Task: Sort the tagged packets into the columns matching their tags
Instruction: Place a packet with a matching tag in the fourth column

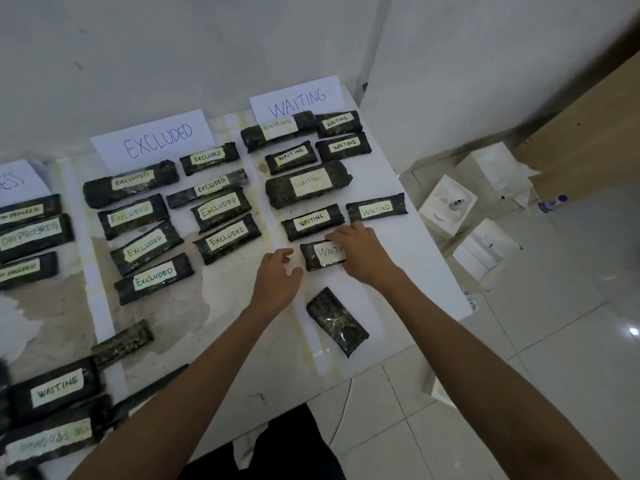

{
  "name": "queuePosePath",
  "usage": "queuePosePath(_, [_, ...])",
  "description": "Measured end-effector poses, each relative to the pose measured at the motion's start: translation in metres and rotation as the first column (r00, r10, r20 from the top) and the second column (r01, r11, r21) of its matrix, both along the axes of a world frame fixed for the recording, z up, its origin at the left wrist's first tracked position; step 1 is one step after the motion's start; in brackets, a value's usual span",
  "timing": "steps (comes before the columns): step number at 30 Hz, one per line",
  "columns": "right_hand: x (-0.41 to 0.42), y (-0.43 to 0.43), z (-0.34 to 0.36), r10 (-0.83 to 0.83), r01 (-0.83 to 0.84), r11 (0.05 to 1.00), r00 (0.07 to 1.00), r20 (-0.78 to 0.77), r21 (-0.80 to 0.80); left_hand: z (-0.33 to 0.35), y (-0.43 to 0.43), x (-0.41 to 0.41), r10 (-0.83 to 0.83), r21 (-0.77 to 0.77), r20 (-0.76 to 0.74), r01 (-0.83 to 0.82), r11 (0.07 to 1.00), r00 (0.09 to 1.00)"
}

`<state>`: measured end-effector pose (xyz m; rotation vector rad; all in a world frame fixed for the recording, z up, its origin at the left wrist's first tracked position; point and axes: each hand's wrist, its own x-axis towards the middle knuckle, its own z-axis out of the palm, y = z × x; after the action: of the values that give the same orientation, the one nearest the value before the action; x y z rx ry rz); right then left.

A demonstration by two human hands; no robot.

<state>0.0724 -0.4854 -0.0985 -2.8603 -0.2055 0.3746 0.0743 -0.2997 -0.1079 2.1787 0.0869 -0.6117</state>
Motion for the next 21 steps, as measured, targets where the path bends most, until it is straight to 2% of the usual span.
queuePosePath(2, [0.011, -0.003, -0.008, 0.035, -0.035, 0.999, 0.999, 0.005, 0.005, -0.009, 0.006, 0.003, -0.126, 0.169, 0.135, 0.102, 0.98, 0.983])
queuePosePath(4, [0.018, -0.004, -0.015, 0.052, -0.053, 0.998, 0.998, 0.025, 0.037, -0.015, 0.012, 0.004, -0.296, 0.391, 0.257, 0.181, 0.902, 0.92])
queuePosePath(6, [0.021, -0.005, -0.019, 0.064, -0.066, 0.996, 0.997, 0.031, 0.059, -0.021, 0.018, 0.003, -0.41, 0.518, 0.3, 0.214, 0.828, 0.861])
queuePosePath(13, [0.015, -0.007, -0.02, 0.058, -0.061, 0.995, 0.997, 0.044, 0.077, -0.04, 0.028, -0.01, -0.507, 0.584, 0.26, 0.284, 0.76, 0.822])
queuePosePath(19, [-0.026, 0.016, -0.002, -0.091, 0.071, 0.98, 0.991, 0.102, 0.187, -0.039, 0.034, -0.02, -0.539, 0.562, 0.216, 0.348, 0.75, 0.814])
queuePosePath(21, [-0.049, 0.029, 0.003, -0.163, 0.15, 0.973, 0.985, 0.058, 0.174, -0.035, 0.035, -0.024, -0.536, 0.538, 0.201, 0.365, 0.759, 0.82])
